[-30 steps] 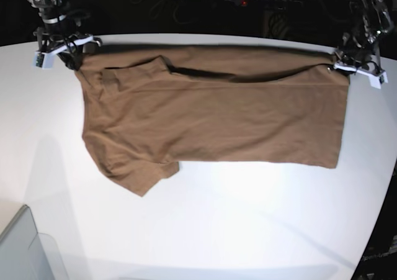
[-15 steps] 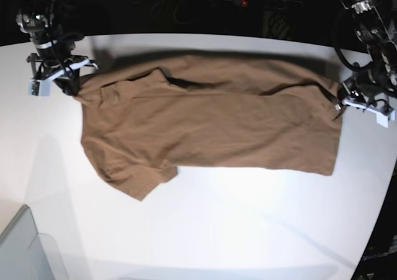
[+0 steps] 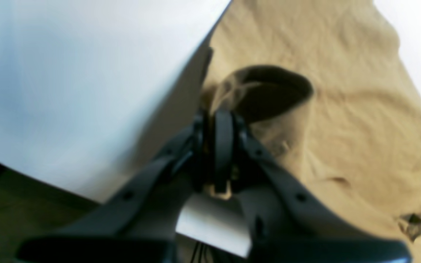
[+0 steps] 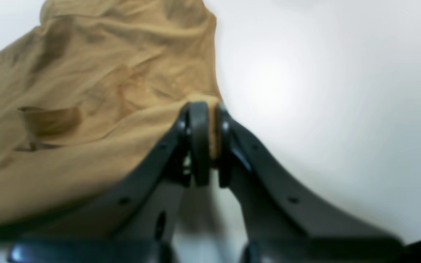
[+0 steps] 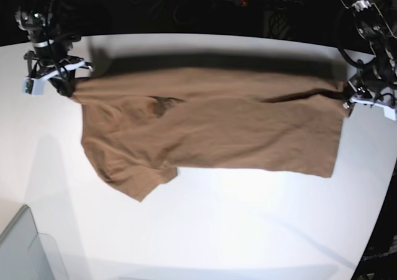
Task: Layout the t-shirt on the table in an organized manner, then fold the t-shirt properly
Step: 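Hold the edge with both grippers and drag the shirt taut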
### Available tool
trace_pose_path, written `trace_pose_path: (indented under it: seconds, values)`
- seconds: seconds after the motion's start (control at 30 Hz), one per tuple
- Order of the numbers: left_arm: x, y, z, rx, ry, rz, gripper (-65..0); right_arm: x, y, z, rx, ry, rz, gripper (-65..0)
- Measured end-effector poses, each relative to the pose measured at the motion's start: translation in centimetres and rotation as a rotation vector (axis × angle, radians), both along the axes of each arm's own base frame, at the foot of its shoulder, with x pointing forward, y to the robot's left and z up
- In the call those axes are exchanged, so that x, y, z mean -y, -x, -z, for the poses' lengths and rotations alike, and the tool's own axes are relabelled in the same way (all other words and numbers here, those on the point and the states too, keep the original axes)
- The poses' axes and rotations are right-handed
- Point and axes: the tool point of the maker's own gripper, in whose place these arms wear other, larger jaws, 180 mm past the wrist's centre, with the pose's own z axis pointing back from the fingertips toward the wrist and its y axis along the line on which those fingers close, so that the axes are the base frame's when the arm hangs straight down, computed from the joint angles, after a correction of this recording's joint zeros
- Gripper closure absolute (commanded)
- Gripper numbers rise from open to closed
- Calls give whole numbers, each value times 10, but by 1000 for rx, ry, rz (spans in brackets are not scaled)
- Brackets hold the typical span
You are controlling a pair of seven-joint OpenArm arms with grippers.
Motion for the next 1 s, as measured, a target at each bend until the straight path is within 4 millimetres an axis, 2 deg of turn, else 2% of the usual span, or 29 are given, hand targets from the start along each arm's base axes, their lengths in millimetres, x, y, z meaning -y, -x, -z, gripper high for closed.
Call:
trace_pose_path:
  seconds: [0.13, 0.4, 0.53, 0.67, 0.77, 0.83, 0.93, 1.0]
  values:
    - [-6, 16, 9, -17, -25, -18, 0, 1, 13, 8, -36, -1, 3, 0]
    - [-16, 34, 18, -26, -75, -45, 0, -3, 44, 48, -157, -54, 42, 0]
    - [-20, 42, 35, -61, -52, -72, 0, -14, 49, 61, -189, -78, 5, 0]
    - [-20, 55, 50, -105, -23, -88, -3, -14, 50, 63, -195, -78, 7, 0]
    - [-20, 55, 51, -108, -25, -89, -56, -14, 53, 63, -200, -78, 8, 0]
    - [-20, 56, 51, -108, -24, -89, -125, -14, 55, 64, -203, -78, 7, 0]
    - [-22, 55, 49, -102, -33, -89, -228, -14, 55, 64, -205, -77, 7, -68]
    - [-22, 54, 48, -99, -34, -88, -264, -14, 55, 63, -203, -77, 6, -121]
